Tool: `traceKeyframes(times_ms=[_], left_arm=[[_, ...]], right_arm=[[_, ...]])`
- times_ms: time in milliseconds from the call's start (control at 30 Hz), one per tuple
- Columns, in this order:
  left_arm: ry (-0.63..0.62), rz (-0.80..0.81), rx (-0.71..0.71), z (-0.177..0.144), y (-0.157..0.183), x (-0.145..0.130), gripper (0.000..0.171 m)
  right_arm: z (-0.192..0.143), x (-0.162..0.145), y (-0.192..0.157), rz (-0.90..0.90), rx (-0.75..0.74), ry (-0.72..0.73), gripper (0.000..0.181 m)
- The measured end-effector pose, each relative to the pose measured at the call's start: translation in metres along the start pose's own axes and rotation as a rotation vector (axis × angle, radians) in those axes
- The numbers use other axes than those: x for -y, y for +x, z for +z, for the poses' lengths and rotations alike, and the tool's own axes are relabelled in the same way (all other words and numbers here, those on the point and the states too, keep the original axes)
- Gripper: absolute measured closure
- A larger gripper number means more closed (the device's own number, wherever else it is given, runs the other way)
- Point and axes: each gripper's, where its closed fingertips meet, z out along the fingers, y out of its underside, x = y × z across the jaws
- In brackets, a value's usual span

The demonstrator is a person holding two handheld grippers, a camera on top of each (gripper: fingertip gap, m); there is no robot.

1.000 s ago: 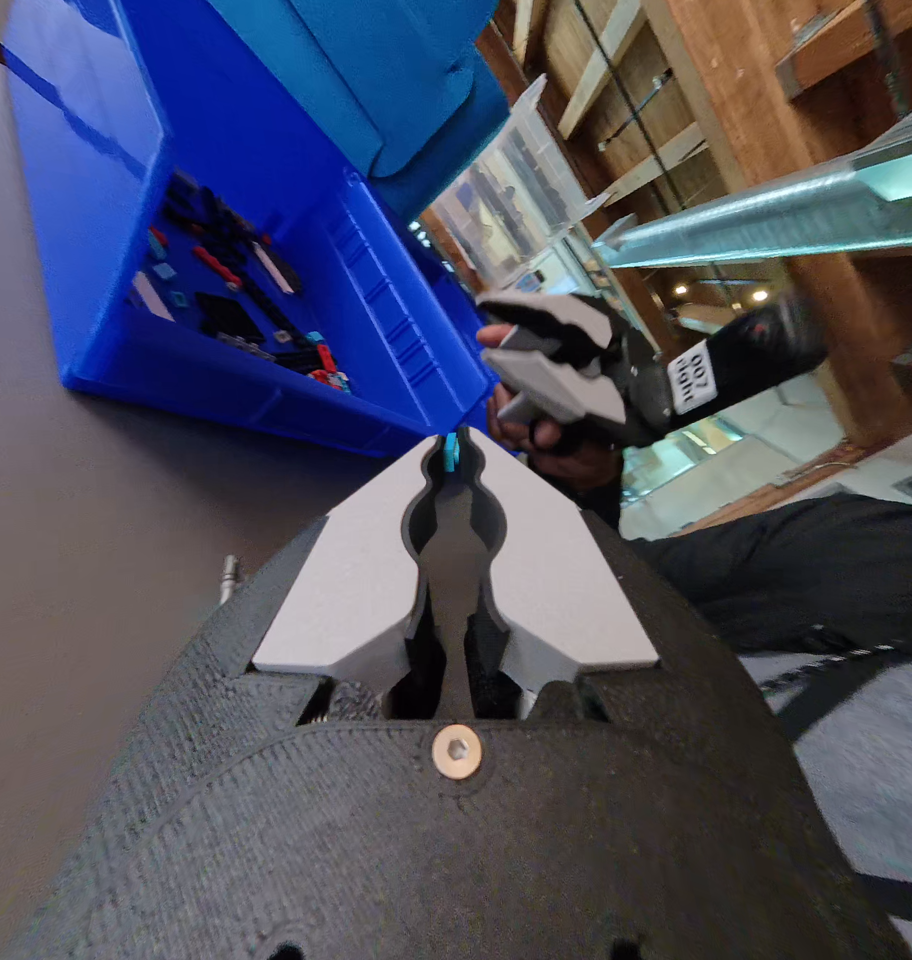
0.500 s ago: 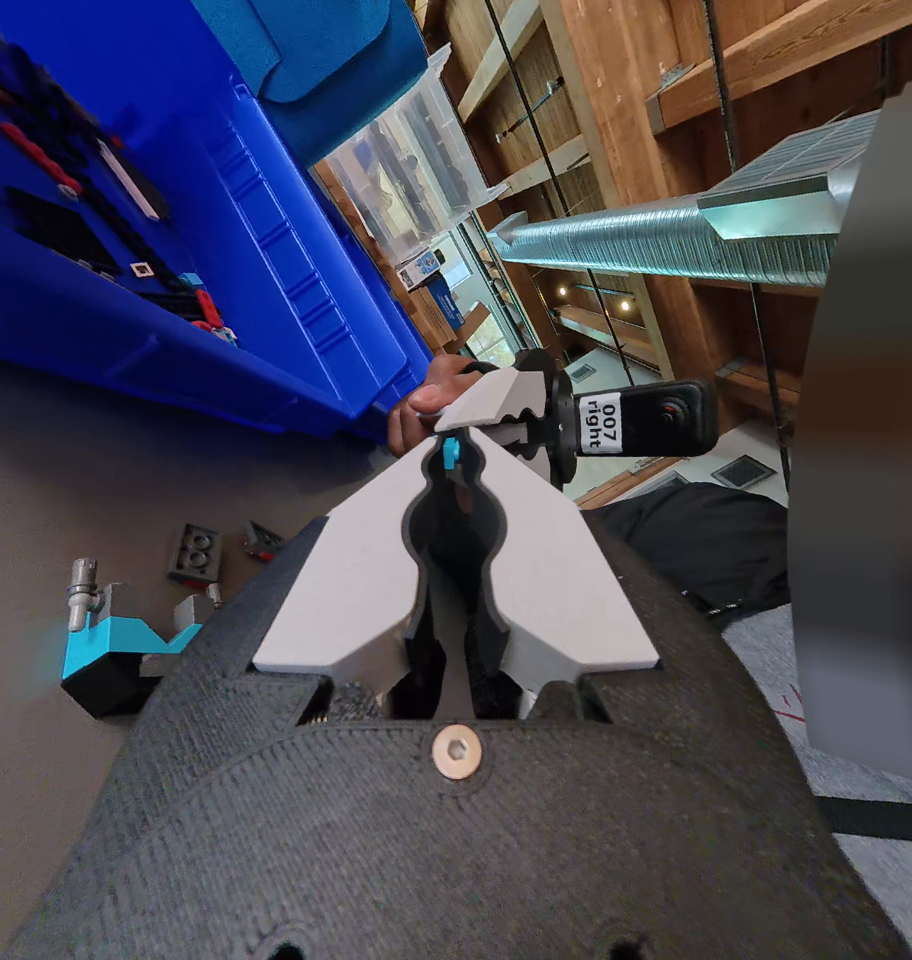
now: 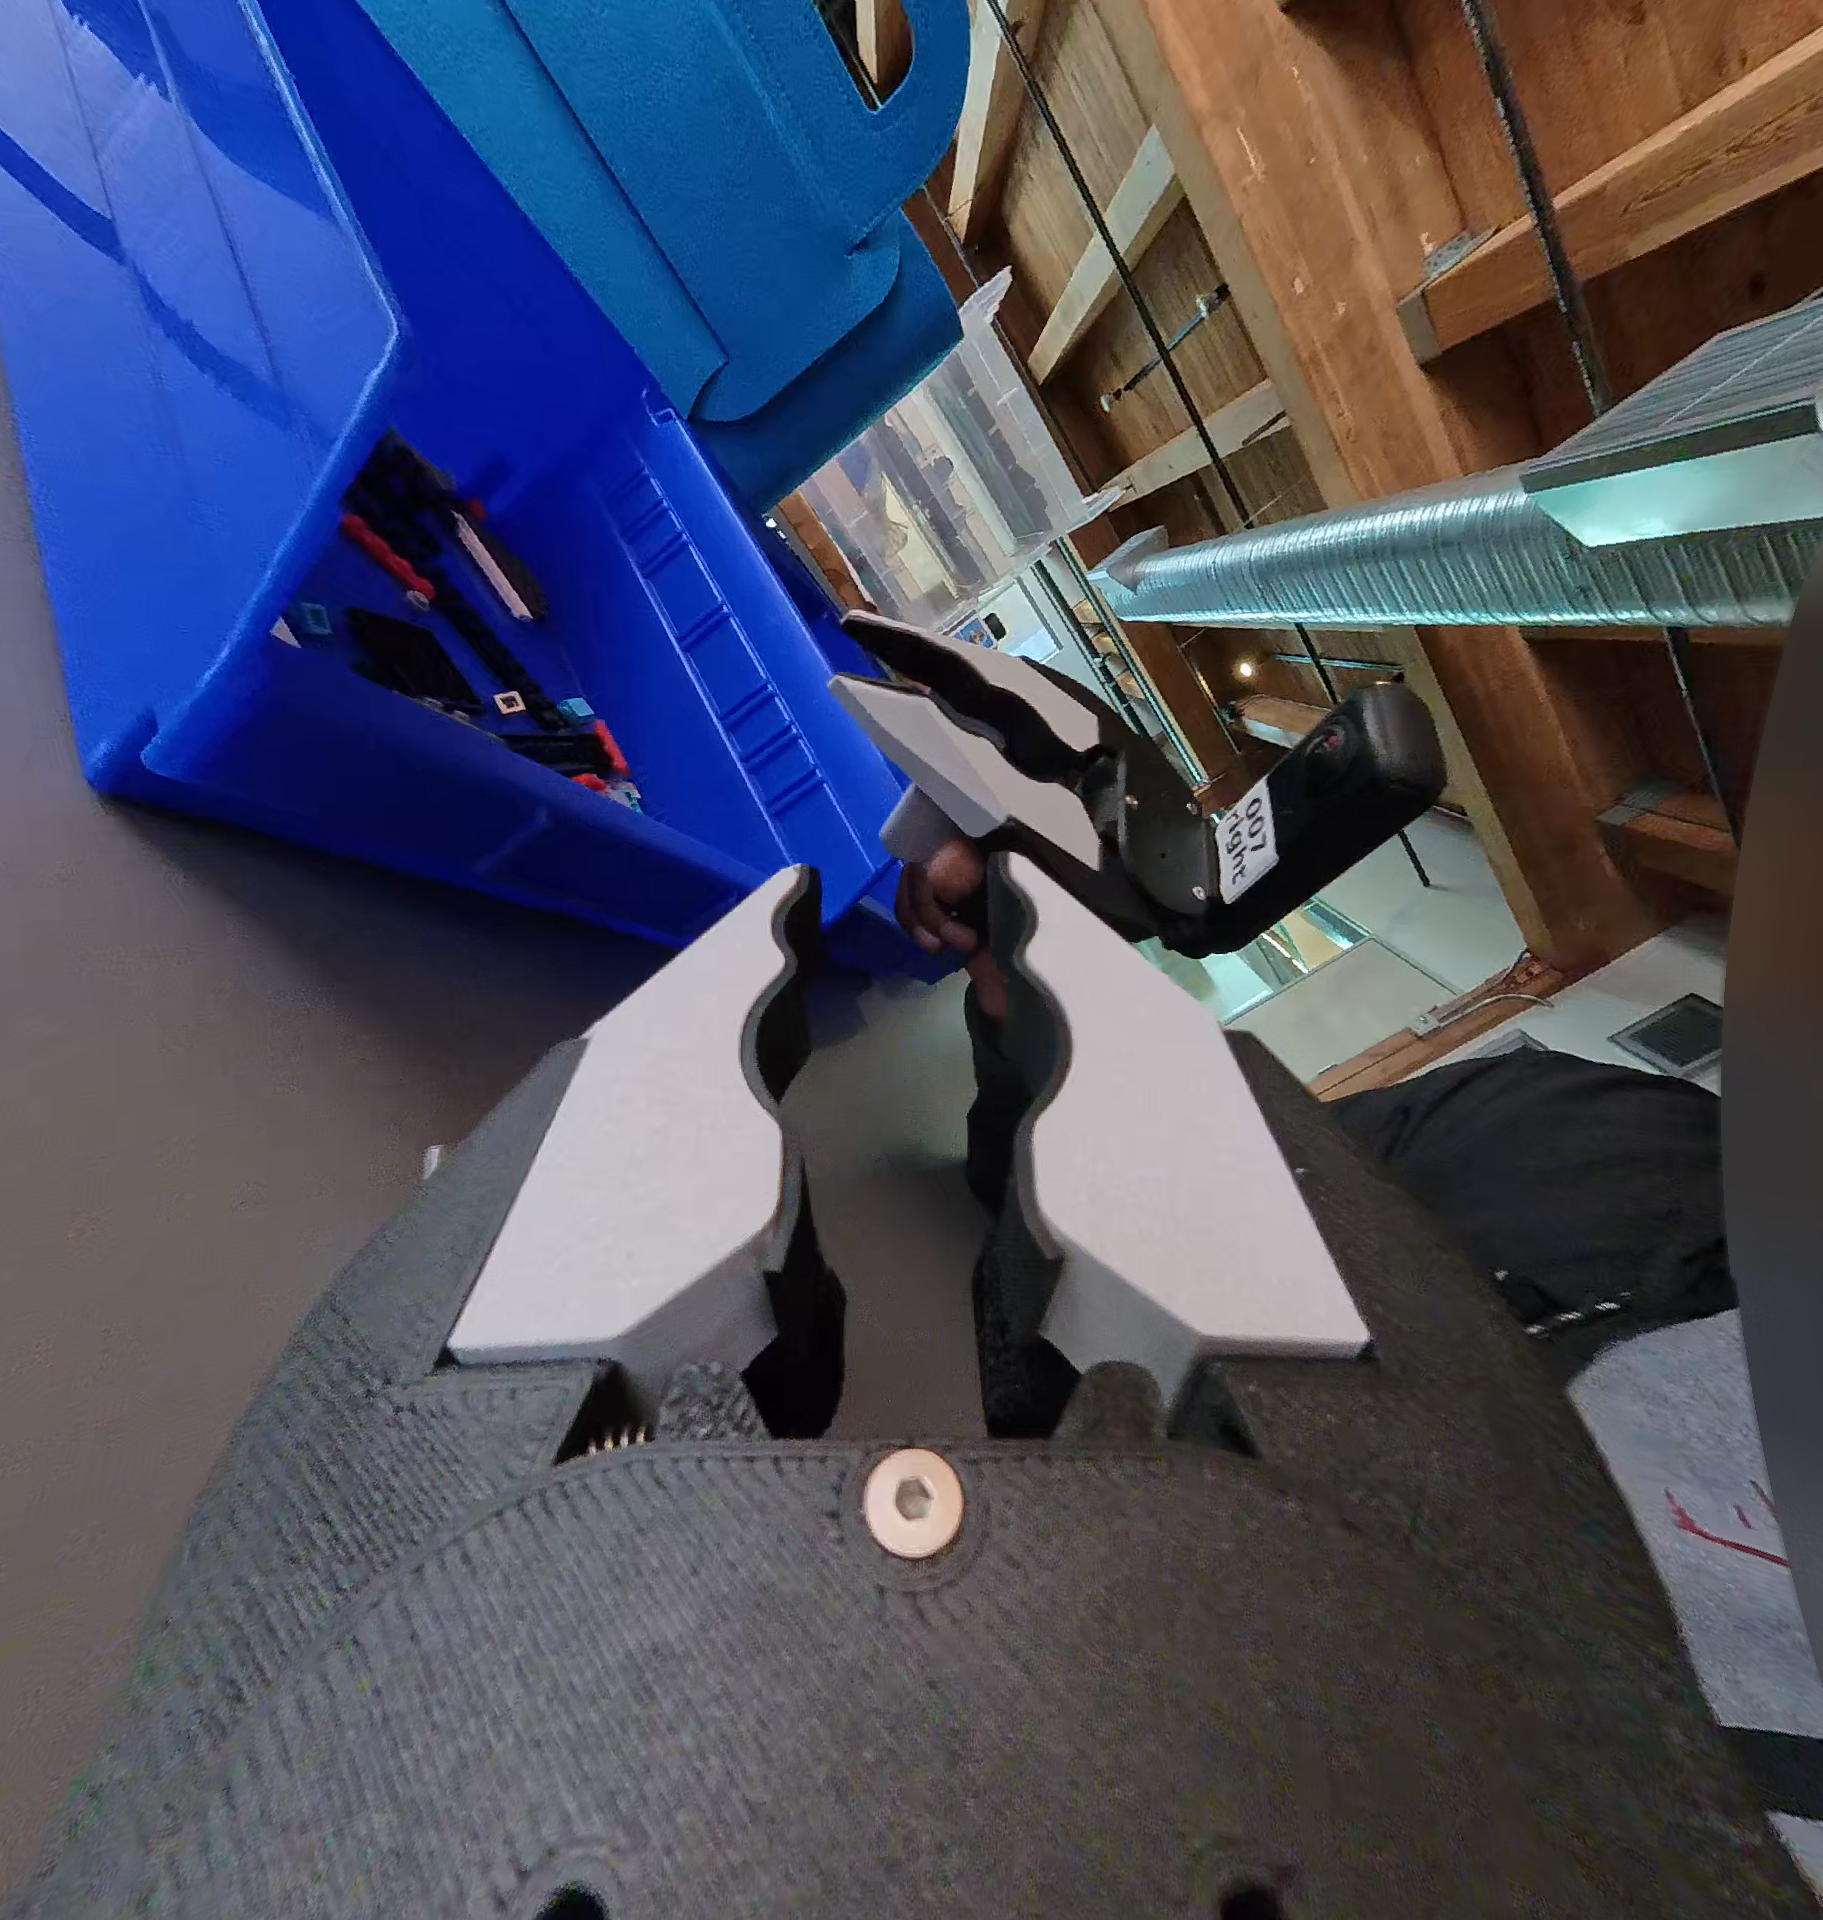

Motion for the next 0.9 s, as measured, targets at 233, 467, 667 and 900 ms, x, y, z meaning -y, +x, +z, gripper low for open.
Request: traceKeyframes(times_ms=[233,467,667,900], left_arm=[[-0.049,0.138,0.098,-0.006,-0.009,0.003,0.138],[-0.096,0.289,0.167,-0.008,-0.014,0.001,0.138],[-0.108,0.293,0.167,-0.006,-0.015,-0.002,0.138],[-0.129,0.296,0.186,-0.008,-0.020,-0.003,0.138]], right_arm=[[-0.043,0.017,-0.111,0.099,0.725,0.066,0.159],[-0.042,-0.038,-0.147,-0.032,0.836,-0.155,0.159],[-0.043,-0.062,-0.148,-0.036,0.853,-0.270,0.159],[-0.035,-0.066,-0.146,-0.069,0.785,-0.279,0.163]])
